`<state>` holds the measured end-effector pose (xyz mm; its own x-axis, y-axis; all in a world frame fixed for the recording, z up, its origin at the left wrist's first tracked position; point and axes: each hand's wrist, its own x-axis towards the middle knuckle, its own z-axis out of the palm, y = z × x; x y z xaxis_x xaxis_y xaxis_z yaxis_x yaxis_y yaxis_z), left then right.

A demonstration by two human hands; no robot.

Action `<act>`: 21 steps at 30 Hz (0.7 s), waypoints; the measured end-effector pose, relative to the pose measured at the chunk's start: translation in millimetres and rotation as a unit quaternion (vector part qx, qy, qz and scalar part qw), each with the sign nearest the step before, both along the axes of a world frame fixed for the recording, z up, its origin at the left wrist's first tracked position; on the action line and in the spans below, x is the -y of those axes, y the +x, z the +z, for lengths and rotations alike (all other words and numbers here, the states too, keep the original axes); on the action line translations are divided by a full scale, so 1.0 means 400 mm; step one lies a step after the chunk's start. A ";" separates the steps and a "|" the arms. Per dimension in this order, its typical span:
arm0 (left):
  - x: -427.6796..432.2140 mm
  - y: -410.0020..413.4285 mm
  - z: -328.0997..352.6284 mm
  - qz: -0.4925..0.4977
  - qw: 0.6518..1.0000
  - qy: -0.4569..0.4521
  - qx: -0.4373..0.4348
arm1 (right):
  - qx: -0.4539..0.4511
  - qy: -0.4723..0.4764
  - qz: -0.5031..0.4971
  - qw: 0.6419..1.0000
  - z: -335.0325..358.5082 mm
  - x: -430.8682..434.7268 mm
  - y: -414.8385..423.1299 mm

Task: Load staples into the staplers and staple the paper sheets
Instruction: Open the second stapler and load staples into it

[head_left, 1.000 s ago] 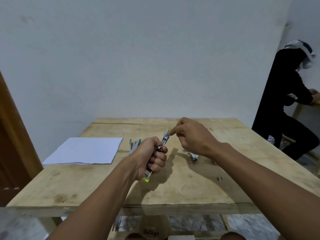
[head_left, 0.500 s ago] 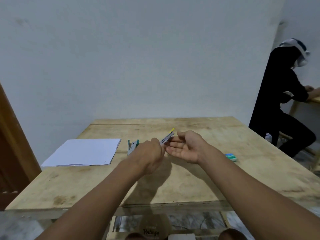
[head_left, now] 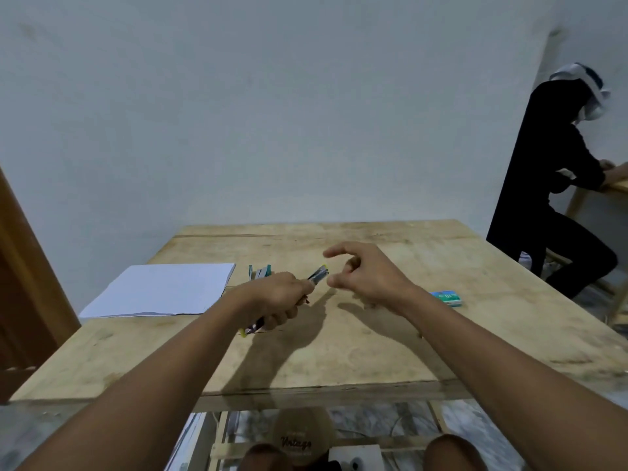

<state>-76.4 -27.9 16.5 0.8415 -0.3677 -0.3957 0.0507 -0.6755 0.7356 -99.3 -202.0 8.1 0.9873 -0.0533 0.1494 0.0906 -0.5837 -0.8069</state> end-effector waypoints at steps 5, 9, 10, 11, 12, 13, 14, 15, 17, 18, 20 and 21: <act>-0.022 0.004 0.010 -0.067 0.988 -0.033 -0.135 | 0.136 -0.292 0.091 0.942 -0.002 0.020 -0.021; -0.017 -0.005 0.003 -0.090 0.991 0.014 -0.096 | 0.158 -0.362 0.127 0.910 -0.007 0.046 -0.034; -0.015 -0.005 0.003 -0.103 0.991 0.038 -0.074 | 0.152 -0.381 0.134 0.902 -0.007 0.047 -0.040; -0.010 -0.005 0.007 -0.119 0.990 0.071 -0.035 | 0.142 -0.401 0.139 0.894 -0.006 0.045 -0.043; -0.005 -0.006 0.012 -0.133 0.985 0.108 0.018 | 0.132 -0.416 0.143 0.888 -0.007 0.042 -0.046; 0.002 -0.007 0.019 -0.143 0.976 0.143 0.077 | 0.120 -0.421 0.146 0.887 -0.008 0.038 -0.048; 0.009 -0.005 0.021 -0.152 0.964 0.176 0.133 | 0.104 -0.414 0.149 0.892 -0.010 0.036 -0.048; 0.016 -0.005 0.022 -0.160 0.948 0.206 0.182 | 0.086 -0.398 0.150 0.901 -0.011 0.035 -0.049; 0.024 -0.009 0.014 -0.171 0.917 0.249 0.259 | 0.045 -0.374 0.145 0.915 -0.016 0.034 -0.050; 0.025 -0.009 0.004 -0.173 0.907 0.255 0.286 | 0.030 -0.367 0.140 0.919 -0.020 0.033 -0.050; 0.022 -0.006 -0.019 -0.168 0.899 0.247 0.320 | 0.016 -0.356 0.128 0.925 -0.026 0.032 -0.052; 0.019 -0.004 -0.028 -0.162 0.897 0.241 0.332 | 0.013 -0.351 0.121 0.928 -0.029 0.031 -0.052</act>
<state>-78.0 -35.6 5.4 0.8305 -0.5565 -0.0249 -0.5474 -0.8236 0.1486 -120.1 -214.3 -3.5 0.9530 0.2899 0.0874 0.3025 -0.9249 -0.2305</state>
